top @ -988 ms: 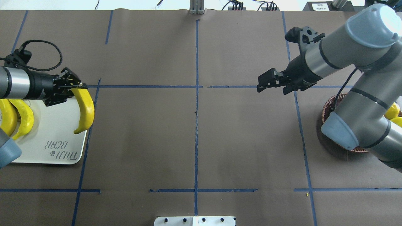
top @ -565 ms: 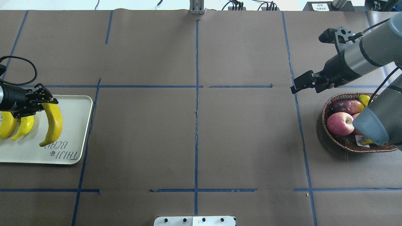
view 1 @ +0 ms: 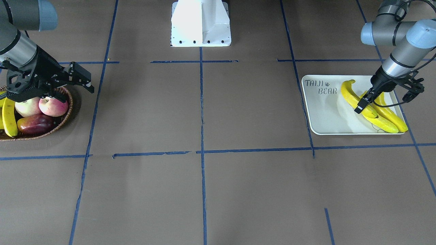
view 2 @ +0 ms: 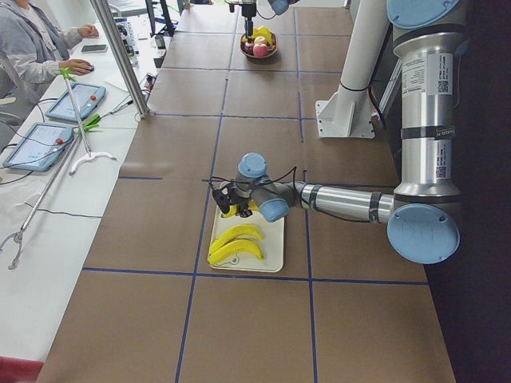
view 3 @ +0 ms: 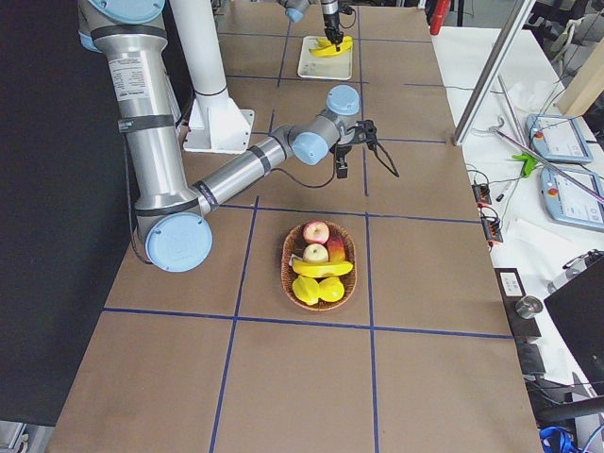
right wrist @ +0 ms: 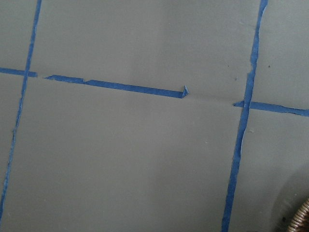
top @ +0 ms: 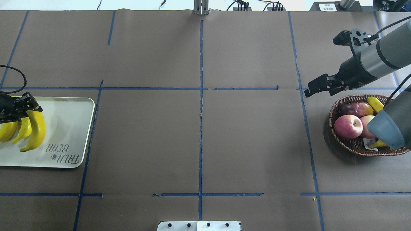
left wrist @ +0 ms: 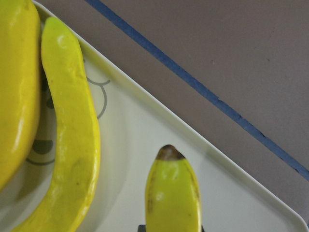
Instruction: Transfer all bananas from basket to plate
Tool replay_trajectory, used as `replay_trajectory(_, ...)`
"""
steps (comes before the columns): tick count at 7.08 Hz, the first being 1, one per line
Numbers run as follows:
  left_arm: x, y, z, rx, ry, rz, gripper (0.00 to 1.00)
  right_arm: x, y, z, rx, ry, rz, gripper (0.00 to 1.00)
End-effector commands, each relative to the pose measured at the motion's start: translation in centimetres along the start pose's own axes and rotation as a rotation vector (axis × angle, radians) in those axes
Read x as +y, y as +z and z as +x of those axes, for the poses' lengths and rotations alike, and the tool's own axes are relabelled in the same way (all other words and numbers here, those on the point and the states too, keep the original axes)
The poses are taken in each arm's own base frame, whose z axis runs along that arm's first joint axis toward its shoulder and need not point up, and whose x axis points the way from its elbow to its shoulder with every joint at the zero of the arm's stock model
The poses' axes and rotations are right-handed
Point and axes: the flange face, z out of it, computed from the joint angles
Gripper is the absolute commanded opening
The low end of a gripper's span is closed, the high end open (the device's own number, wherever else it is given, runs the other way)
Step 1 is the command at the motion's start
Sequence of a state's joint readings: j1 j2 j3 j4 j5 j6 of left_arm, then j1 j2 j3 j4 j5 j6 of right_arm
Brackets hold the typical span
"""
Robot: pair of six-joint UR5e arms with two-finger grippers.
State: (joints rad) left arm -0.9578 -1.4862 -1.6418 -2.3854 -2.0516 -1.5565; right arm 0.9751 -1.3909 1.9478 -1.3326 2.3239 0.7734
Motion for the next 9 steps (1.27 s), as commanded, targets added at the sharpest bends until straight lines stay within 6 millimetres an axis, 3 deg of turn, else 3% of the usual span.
replay_trajectory(1, -1.8, 0.2, -0.8, -0.014, -0.018, 0.022, 0.06, 0.0, 0.0, -0.2, -0.002, -0.003, 0.0, 1.0)
replay_trajectory(4, -2.1, 0.5, 0.0, -0.006, -0.011, 0.025, 0.99, -0.1, 0.0, -0.2, -0.002, -0.004, 0.001, 1.0)
replay_trajectory(7, -2.4, -1.8, 0.6, 0.038, 0.108, -0.022, 1.0, 0.0, -0.4, 0.4, -0.002, 0.007, 0.0, 1.0)
replay_trajectory(8, -2.6, -4.2, 2.2, 0.092, 0.109, -0.063, 1.0, 0.2, -1.3, 1.8, 0.001, 0.028, 0.006, 1.0)
replay_trajectory(9, -2.1, -5.6, 5.4, 0.146, 0.144, -0.053, 1.0, 1.4, -2.2, 3.9, 0.01, 0.018, 0.006, 1.0)
